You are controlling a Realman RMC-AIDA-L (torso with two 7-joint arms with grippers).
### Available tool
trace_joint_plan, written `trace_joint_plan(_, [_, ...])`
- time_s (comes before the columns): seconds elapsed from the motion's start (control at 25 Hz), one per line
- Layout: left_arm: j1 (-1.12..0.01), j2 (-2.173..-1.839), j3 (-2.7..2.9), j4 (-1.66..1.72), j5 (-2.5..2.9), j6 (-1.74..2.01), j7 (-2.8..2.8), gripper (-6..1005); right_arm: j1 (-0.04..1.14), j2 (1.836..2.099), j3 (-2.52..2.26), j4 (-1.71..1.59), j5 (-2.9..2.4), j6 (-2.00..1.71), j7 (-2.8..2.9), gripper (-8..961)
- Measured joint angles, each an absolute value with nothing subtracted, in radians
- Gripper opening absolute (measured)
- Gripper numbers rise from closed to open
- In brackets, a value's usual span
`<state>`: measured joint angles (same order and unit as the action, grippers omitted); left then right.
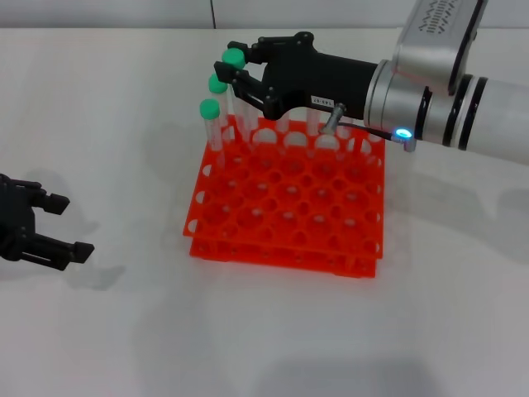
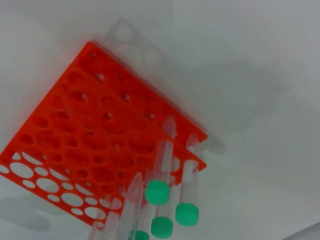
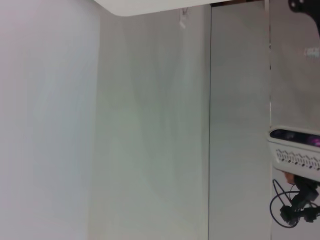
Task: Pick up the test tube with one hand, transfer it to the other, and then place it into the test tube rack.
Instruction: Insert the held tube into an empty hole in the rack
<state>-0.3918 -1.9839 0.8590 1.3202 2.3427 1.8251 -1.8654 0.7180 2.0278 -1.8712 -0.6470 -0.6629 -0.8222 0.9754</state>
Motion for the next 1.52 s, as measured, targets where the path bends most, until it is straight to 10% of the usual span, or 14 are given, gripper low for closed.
trace_joint_plan(1.52, [-0.399,-1.996,0.862,1.31,2.342,1.798,-1.858,887,0.749,2.028,-1.944,-0.611,-0.588,-0.769,0.942,264])
